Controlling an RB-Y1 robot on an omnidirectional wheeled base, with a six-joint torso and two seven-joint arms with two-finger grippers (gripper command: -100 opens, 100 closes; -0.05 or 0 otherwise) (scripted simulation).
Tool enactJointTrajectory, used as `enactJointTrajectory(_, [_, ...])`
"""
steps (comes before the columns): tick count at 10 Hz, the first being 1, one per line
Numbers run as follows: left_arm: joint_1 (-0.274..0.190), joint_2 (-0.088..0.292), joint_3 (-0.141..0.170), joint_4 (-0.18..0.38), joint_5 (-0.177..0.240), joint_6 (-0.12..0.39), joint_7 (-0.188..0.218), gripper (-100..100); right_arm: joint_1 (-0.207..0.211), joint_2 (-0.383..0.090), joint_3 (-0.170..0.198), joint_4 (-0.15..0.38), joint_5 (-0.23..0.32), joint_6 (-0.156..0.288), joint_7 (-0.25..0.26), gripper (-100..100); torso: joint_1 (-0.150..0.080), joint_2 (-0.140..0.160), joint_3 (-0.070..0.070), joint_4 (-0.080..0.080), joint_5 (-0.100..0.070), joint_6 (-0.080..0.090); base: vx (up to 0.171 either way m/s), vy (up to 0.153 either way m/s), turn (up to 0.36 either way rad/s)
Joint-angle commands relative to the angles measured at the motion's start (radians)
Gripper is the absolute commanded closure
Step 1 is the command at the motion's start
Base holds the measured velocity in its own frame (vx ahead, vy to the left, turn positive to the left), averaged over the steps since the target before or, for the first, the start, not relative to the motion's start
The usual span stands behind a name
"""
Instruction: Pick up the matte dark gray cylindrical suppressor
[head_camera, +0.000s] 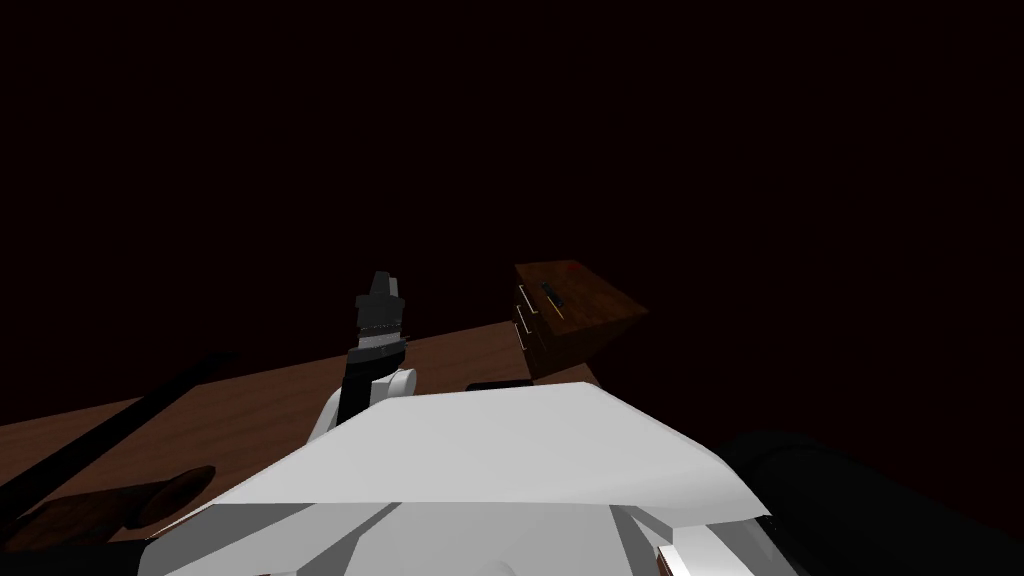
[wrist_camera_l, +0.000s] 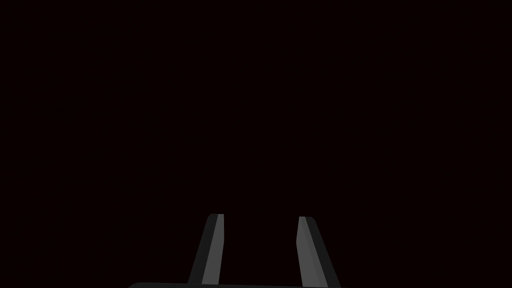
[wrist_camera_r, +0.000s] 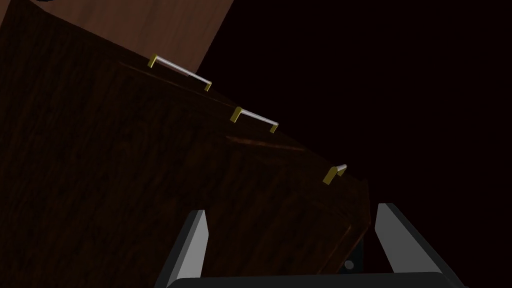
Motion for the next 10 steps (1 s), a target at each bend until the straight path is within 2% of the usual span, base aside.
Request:
enactJointTrajectory(1, [0.000,0.000,0.000,0.000,0.000,0.000,0.000,0,0.012,-0.035,-0.001,-0.007,0.000,0.006,-0.002,-100,0.000,0.000,0.000,0.000,0.000,0.000,0.030,0.049,-0.002])
enactJointTrajectory(2, [0.000,0.000,0.000,0.000,0.000,0.000,0.000,0,0.040,-0.072,0.016,0.038,0.008,-0.007,-0.009,-100,-0.003,0.002,0.001,0.000,-0.001,0.000,0.042,0.076,0.052])
enactJointTrajectory(3, [0.000,0.000,0.000,0.000,0.000,0.000,0.000,0,0.040,-0.099,0.016,0.038,0.008,-0.007,-0.009,-100,-0.002,0.002,0.001,0.000,-0.001,0.000,0.061,0.091,0.009])
enactJointTrajectory(4, [0.000,0.000,0.000,0.000,0.000,0.000,0.000,0,0.067,-0.133,0.032,0.078,0.014,-0.021,-0.017,-100,-0.002,0.001,0.001,0.000,-0.001,0.000,0.100,0.143,0.052])
enactJointTrajectory(5, [0.000,0.000,0.000,0.000,0.000,0.000,0.000,0,0.067,-0.162,0.032,0.084,0.014,-0.021,-0.017,-100,0.001,-0.001,-0.001,0.000,0.000,0.000,0.089,0.119,0.014])
enactJointTrajectory(6, [0.000,0.000,0.000,0.000,0.000,0.000,0.000,0,0.093,-0.199,0.047,0.108,0.020,-0.035,-0.025,-100,0.001,-0.001,-0.001,0.000,0.000,0.000,0.083,0.143,0.068])
enactJointTrajectory(7, [0.000,0.000,0.000,0.000,0.000,0.000,0.000,0,0.093,-0.223,0.047,0.119,0.020,-0.035,-0.025,-100,0.002,-0.001,-0.001,0.000,0.000,0.000,0.087,0.109,0.025])
enactJointTrajectory(8, [0.000,0.000,0.000,0.000,0.000,0.000,0.000,0,0.093,-0.223,0.047,0.128,0.020,-0.035,-0.025,-100,0.000,-0.001,-0.001,0.000,0.000,0.000,0.050,0.033,-0.005])
enactJointTrajectory(9, [0.000,0.000,0.000,0.000,0.000,0.000,0.000,0,0.118,-0.264,0.062,0.171,0.024,-0.049,-0.032,-100,-0.004,0.001,0.000,0.000,-0.001,0.000,0.088,0.076,0.089])
enactJointTrajectory(10, [0.000,0.000,0.000,0.000,0.000,0.000,0.000,0,0.118,-0.282,0.062,0.172,0.024,-0.049,-0.032,-100,-0.003,-0.001,0.000,0.000,-0.001,0.000,0.070,0.078,0.035])
